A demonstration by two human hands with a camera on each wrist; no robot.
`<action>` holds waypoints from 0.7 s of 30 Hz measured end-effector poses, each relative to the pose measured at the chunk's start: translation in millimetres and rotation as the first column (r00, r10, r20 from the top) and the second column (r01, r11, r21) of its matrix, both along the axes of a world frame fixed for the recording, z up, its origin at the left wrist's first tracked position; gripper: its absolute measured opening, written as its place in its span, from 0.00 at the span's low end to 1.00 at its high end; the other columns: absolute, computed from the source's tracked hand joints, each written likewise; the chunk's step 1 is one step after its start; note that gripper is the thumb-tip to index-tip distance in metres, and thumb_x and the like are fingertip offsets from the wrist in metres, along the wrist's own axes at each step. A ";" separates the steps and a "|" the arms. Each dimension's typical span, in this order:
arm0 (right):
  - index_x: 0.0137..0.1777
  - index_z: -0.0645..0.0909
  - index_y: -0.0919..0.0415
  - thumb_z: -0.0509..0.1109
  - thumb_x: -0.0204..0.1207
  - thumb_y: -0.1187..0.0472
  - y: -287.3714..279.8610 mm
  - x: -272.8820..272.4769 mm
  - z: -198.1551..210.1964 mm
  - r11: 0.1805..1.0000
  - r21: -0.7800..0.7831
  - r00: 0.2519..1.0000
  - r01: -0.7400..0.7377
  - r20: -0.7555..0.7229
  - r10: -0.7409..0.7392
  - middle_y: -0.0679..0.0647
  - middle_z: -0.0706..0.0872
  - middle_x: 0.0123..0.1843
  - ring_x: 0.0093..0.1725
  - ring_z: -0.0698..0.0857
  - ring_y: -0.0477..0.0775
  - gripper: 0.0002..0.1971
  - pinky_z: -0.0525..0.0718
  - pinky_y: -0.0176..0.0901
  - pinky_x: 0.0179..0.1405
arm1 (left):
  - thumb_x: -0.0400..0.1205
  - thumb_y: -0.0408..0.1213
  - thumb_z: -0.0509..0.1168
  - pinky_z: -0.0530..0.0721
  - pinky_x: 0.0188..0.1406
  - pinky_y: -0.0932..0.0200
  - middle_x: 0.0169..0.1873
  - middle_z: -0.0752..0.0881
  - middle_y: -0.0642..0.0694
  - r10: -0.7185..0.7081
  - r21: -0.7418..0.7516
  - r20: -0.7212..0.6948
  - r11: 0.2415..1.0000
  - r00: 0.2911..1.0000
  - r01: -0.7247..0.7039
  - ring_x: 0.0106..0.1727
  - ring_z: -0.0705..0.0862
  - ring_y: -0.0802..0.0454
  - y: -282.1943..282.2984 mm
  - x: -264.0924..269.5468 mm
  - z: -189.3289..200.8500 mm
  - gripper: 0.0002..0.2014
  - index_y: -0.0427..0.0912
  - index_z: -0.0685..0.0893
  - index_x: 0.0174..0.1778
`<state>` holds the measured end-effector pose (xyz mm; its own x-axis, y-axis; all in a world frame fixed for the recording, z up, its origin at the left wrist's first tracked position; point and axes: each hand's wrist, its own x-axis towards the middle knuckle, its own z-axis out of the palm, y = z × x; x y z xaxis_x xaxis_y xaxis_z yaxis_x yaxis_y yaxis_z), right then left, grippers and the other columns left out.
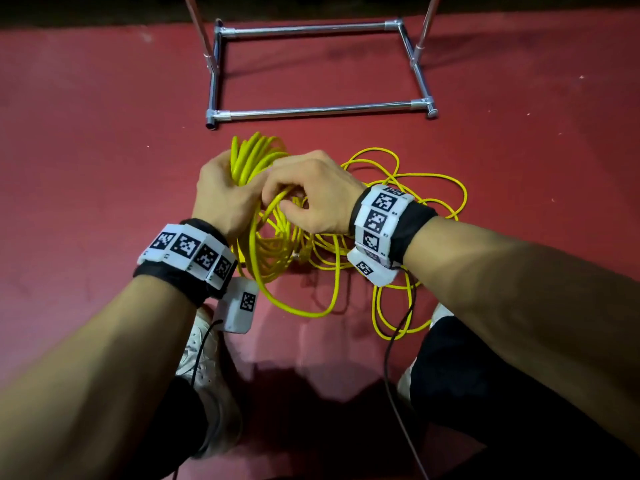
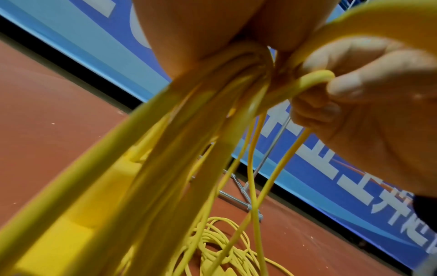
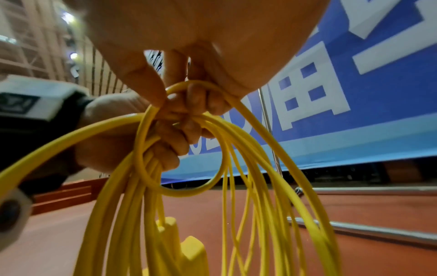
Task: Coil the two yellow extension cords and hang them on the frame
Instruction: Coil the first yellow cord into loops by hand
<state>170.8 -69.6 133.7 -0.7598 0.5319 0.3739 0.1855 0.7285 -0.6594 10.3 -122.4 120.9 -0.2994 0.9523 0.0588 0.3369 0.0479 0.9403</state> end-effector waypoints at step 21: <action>0.37 0.84 0.58 0.76 0.72 0.61 45.2 28.3 16.2 0.941 -0.243 0.946 0.234 -0.169 -0.279 0.44 0.76 0.27 0.29 0.69 0.38 0.05 0.67 0.35 0.32 | 0.77 0.24 0.70 0.86 0.30 0.58 0.32 0.88 0.45 0.026 -0.113 0.402 0.993 0.915 0.022 0.29 0.86 0.53 2.4 -15.0 -0.7 0.04 0.33 0.83 0.45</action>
